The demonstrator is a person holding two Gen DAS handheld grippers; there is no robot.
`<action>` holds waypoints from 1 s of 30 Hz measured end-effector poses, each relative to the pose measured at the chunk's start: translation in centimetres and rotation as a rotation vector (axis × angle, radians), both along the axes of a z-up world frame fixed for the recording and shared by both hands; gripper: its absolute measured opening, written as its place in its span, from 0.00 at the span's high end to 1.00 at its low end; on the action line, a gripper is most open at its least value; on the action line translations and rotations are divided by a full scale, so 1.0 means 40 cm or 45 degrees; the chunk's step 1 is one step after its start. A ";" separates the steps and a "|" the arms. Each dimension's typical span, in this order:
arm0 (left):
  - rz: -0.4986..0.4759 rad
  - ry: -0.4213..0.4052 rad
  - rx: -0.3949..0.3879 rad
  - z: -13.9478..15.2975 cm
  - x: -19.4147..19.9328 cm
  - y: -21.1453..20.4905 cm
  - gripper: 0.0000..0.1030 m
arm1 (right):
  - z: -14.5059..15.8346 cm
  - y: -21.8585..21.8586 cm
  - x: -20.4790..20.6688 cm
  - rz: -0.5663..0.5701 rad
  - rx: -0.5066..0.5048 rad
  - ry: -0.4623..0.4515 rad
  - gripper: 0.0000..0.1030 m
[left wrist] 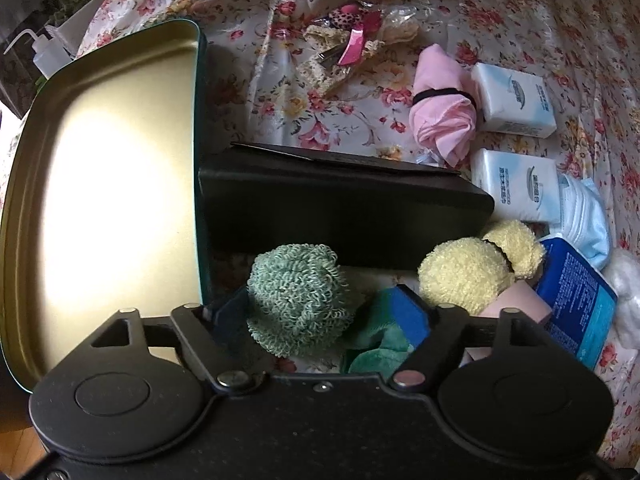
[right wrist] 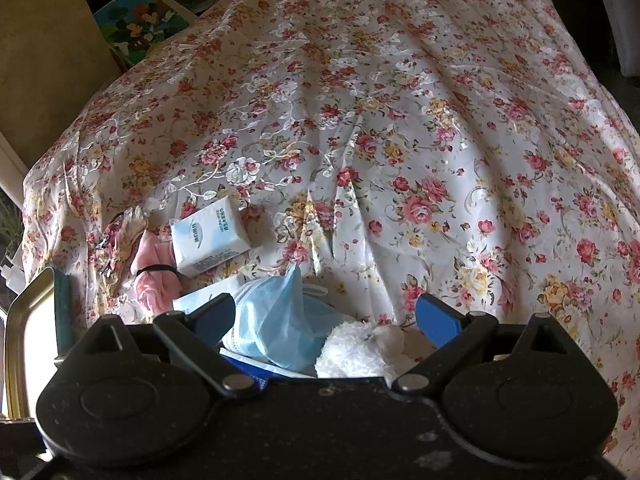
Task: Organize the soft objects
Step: 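Grasp the green scrubber ball with the left tool while the right tool grasps the blue mask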
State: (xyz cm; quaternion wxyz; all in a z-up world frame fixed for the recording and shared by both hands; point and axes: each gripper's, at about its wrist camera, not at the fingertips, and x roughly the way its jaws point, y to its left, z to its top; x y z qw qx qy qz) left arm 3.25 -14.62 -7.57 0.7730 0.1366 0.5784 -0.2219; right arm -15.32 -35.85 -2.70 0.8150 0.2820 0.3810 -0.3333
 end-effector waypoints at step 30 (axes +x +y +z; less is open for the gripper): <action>-0.013 -0.163 -0.207 0.164 -0.012 0.095 0.58 | -0.037 0.056 0.088 0.169 -0.099 0.031 0.05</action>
